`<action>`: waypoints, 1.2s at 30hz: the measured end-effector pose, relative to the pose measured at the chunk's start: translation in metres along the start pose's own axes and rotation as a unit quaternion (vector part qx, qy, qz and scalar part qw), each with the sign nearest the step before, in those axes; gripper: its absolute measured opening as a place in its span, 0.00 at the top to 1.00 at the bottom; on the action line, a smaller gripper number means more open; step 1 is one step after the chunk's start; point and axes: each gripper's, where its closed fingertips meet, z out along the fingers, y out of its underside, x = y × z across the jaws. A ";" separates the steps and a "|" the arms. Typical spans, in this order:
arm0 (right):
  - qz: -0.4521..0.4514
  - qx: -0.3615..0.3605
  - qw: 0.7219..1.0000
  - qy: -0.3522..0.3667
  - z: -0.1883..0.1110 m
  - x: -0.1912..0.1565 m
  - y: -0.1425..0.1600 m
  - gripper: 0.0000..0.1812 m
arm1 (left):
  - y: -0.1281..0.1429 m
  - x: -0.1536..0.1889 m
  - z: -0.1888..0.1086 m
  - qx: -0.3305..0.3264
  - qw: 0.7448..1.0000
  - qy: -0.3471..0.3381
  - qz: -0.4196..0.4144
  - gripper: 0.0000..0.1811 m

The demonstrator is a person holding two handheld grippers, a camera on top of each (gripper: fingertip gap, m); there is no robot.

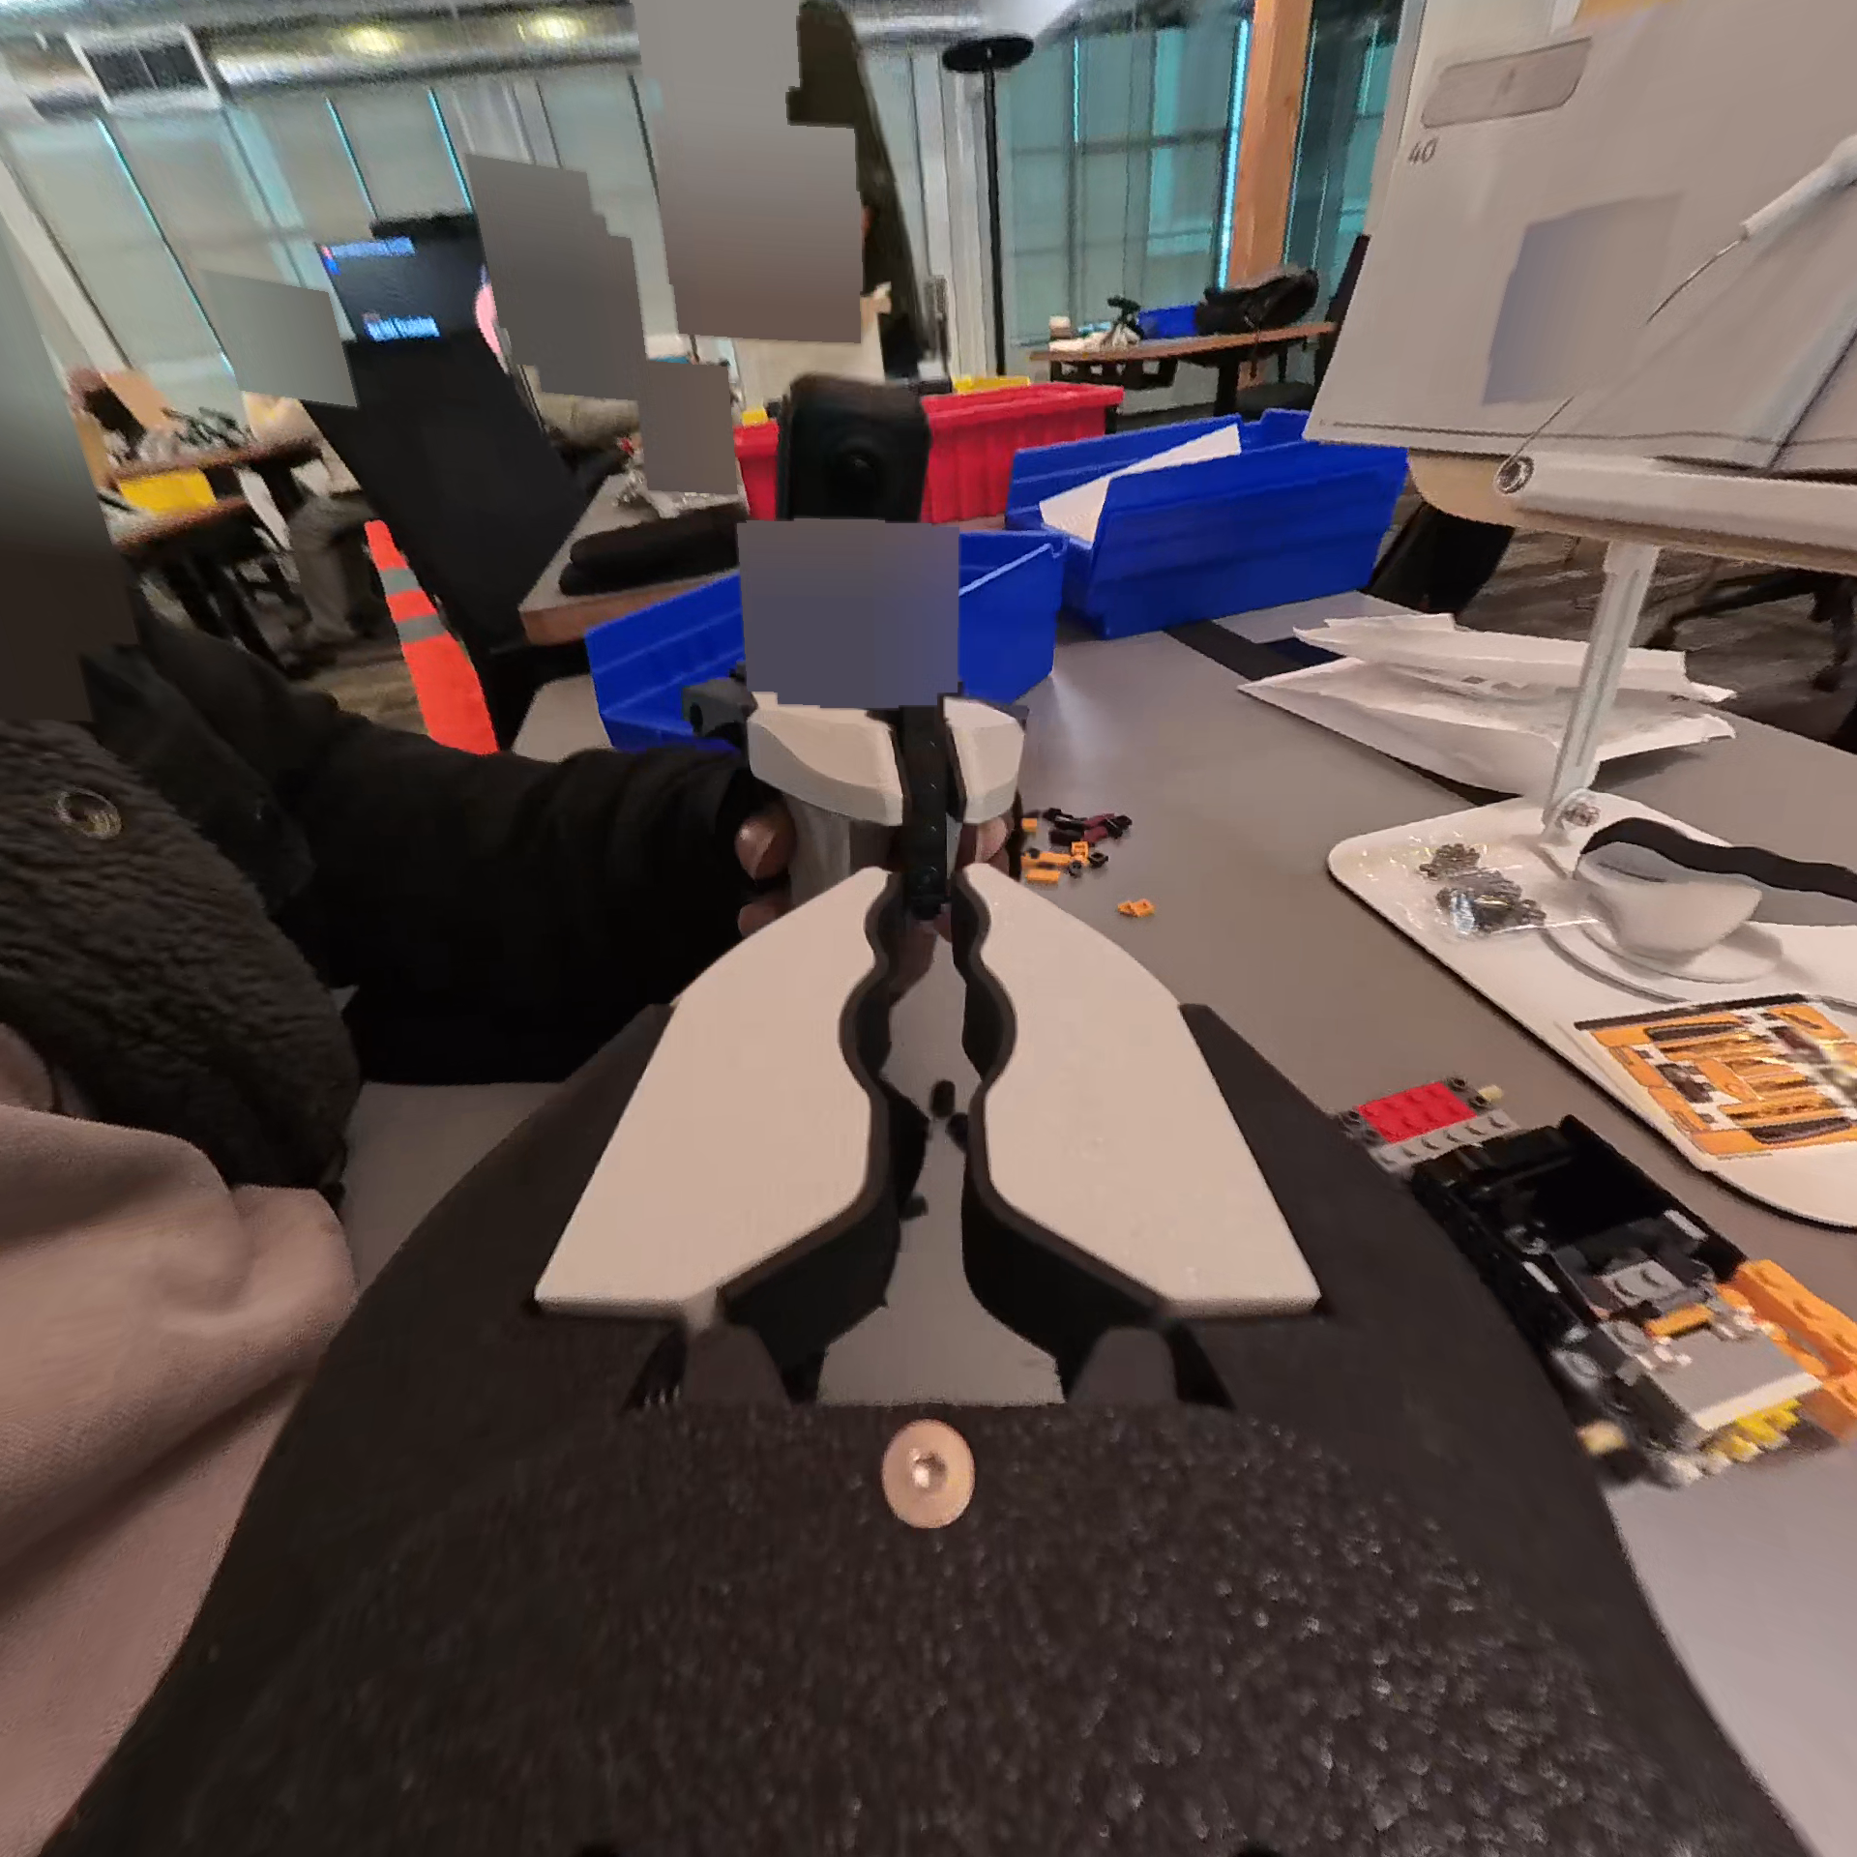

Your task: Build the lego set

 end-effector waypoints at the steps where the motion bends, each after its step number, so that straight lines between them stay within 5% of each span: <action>1: 0.020 0.009 1.000 -0.007 0.000 0.000 -0.002 0.93 | -0.003 0.000 -0.001 0.012 1.000 0.001 -0.003 0.95; 4: 0.081 0.035 0.996 -0.030 0.001 -0.001 -0.007 0.88 | -0.013 -0.003 -0.005 0.050 0.999 -0.004 -0.012 0.95; 11: 0.077 0.072 0.994 0.042 0.004 0.015 -0.013 0.89 | -0.018 -0.011 -0.002 0.105 0.991 -0.014 -0.077 0.95; 19: 0.069 0.059 0.996 0.013 -0.001 0.009 -0.014 0.96 | -0.011 -0.007 0.008 0.082 0.995 -0.019 -0.062 0.95; 30: 0.028 -0.055 0.998 -0.008 -0.010 0.009 0.012 0.96 | 0.016 -0.010 0.006 -0.058 0.997 -0.043 0.021 0.94; 36: 0.036 -0.030 0.999 -0.007 -0.008 0.011 0.009 0.95 | 0.012 -0.009 0.005 -0.032 0.999 -0.036 -0.004 0.95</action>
